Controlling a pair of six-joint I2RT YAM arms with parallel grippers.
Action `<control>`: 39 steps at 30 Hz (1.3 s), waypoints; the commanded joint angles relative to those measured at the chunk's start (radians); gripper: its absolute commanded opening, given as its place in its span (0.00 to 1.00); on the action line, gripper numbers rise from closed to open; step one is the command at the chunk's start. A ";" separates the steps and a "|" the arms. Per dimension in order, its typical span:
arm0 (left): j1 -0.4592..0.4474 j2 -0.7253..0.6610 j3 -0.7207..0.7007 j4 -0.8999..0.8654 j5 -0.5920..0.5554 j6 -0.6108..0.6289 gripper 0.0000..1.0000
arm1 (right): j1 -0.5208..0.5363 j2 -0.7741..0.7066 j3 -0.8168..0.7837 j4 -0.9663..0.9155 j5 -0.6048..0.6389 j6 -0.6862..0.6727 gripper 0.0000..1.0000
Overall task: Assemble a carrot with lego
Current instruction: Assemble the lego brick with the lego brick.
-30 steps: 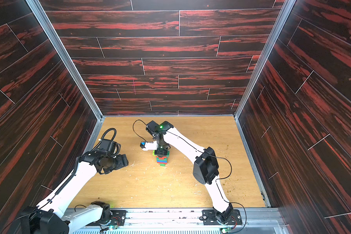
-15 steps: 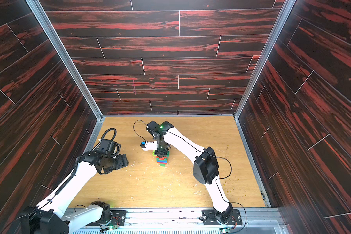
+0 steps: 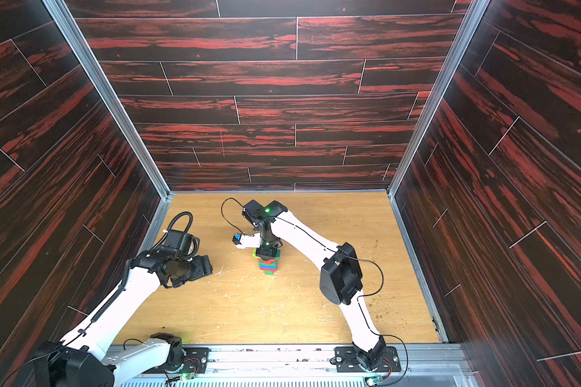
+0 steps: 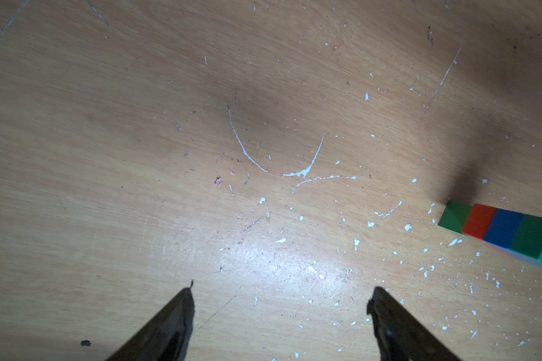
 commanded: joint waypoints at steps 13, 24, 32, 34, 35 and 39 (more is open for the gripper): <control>0.007 -0.013 0.036 -0.006 -0.007 0.008 0.89 | -0.001 -0.014 -0.018 -0.031 -0.011 -0.001 0.31; 0.007 -0.016 0.039 -0.006 -0.005 0.005 0.89 | -0.002 -0.043 -0.016 -0.032 -0.037 -0.007 0.42; 0.007 -0.015 0.042 -0.007 -0.006 0.006 0.89 | -0.002 -0.046 -0.003 -0.023 -0.030 -0.005 0.50; 0.007 -0.013 0.043 -0.006 -0.006 0.006 0.89 | -0.002 -0.051 0.004 -0.021 -0.028 -0.004 0.52; 0.008 -0.013 0.044 -0.005 -0.006 0.006 0.89 | -0.002 -0.053 0.007 -0.020 -0.028 -0.004 0.53; 0.008 -0.012 0.043 -0.001 -0.002 0.006 0.89 | -0.003 -0.070 0.014 -0.023 -0.024 -0.005 0.57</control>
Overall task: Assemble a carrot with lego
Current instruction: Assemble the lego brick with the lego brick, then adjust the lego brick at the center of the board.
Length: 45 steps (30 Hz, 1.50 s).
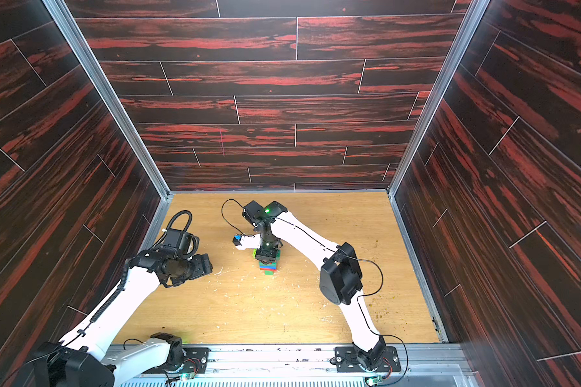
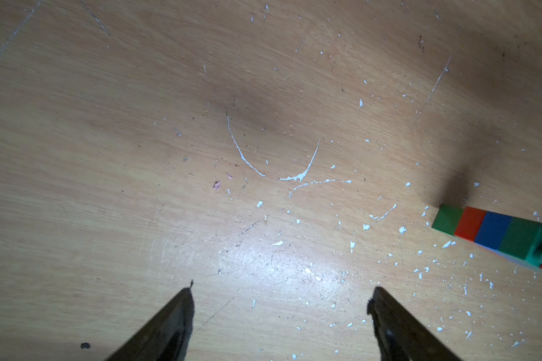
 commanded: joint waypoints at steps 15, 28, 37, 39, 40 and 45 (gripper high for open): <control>0.006 0.019 0.052 0.009 0.014 0.009 0.90 | -0.033 -0.160 0.045 -0.018 -0.026 0.029 0.74; 0.007 0.072 0.086 0.023 0.052 0.022 0.90 | -0.243 -0.588 -0.573 0.543 -0.352 0.240 0.85; 0.007 0.085 0.083 0.041 0.053 0.026 0.90 | -0.305 -0.751 -1.070 1.008 -0.553 0.300 0.85; 0.007 0.086 0.082 0.042 0.052 0.027 0.90 | -0.307 -0.735 -1.130 1.092 -0.566 0.304 0.85; 0.007 0.086 0.083 0.043 0.050 0.028 0.90 | -0.305 -0.731 -1.168 1.150 -0.576 0.307 0.85; 0.006 0.084 0.084 0.038 0.049 0.028 0.90 | -0.305 -0.720 -1.336 1.475 -0.582 0.333 0.85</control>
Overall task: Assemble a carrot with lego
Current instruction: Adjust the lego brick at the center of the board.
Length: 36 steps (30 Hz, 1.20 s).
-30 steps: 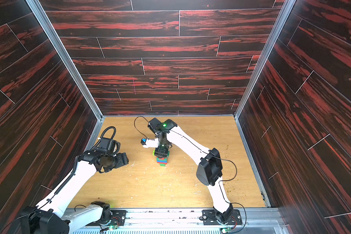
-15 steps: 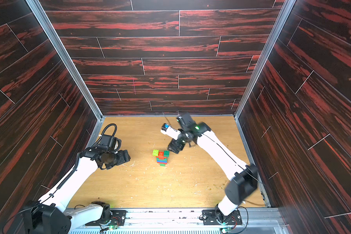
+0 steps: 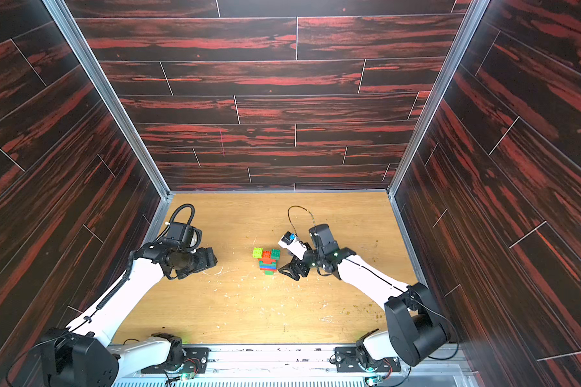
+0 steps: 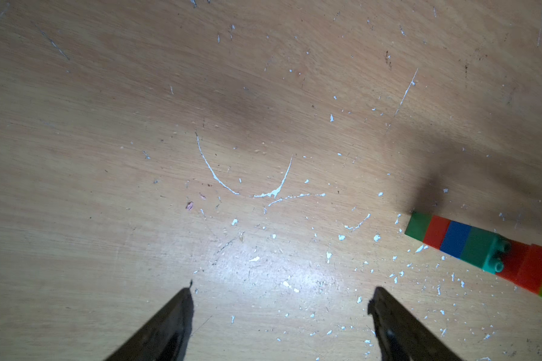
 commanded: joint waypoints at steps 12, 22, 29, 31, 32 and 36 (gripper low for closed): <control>0.007 0.000 0.024 -0.010 -0.022 0.012 0.90 | 0.030 0.224 -0.047 0.537 -0.069 0.048 0.85; 0.006 -0.002 0.026 -0.016 -0.034 0.012 0.90 | 0.064 0.300 -0.042 0.585 -0.057 0.052 0.82; 0.005 -0.002 0.032 -0.019 -0.037 0.012 0.90 | 0.073 0.329 -0.027 0.585 -0.067 0.057 0.72; 0.006 -0.004 0.033 -0.022 -0.038 0.012 0.90 | 0.077 0.335 -0.024 0.590 -0.065 0.061 0.69; 0.006 -0.004 0.033 -0.022 -0.038 0.012 0.90 | 0.078 0.339 -0.023 0.592 -0.063 0.064 0.69; 0.005 -0.011 0.032 -0.025 -0.041 0.010 0.90 | 0.081 0.347 -0.019 0.597 -0.057 0.069 0.65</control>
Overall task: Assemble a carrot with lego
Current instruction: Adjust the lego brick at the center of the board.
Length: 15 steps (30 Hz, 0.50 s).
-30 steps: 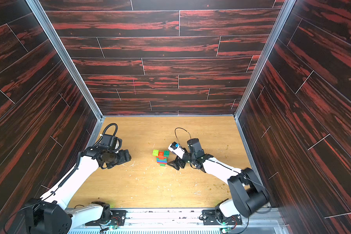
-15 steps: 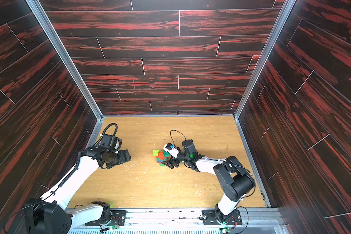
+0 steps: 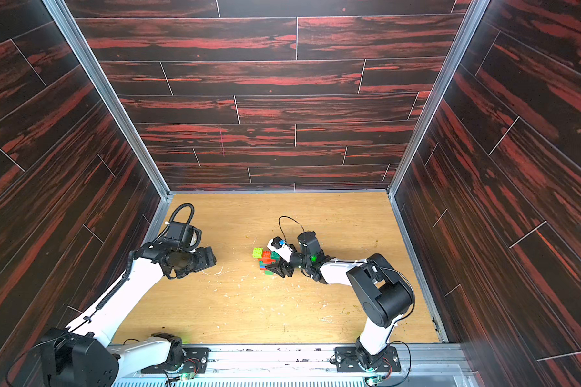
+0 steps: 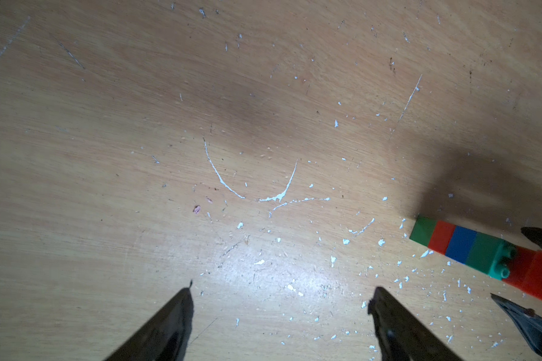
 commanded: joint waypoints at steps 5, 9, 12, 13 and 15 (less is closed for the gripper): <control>0.006 -0.022 0.019 -0.026 -0.020 0.005 0.90 | 0.011 0.042 0.020 0.007 -0.003 0.014 0.61; 0.006 -0.031 0.014 -0.029 -0.023 0.004 0.90 | 0.013 0.046 0.019 0.012 0.004 0.019 0.58; 0.006 -0.035 0.014 -0.032 -0.026 0.004 0.90 | 0.015 0.051 0.023 0.013 0.008 0.019 0.56; 0.005 -0.037 0.014 -0.032 -0.026 0.004 0.90 | 0.014 0.051 0.023 0.013 0.009 0.018 0.55; 0.006 -0.040 0.014 -0.033 -0.028 0.002 0.90 | 0.016 0.053 0.029 0.002 0.010 0.010 0.54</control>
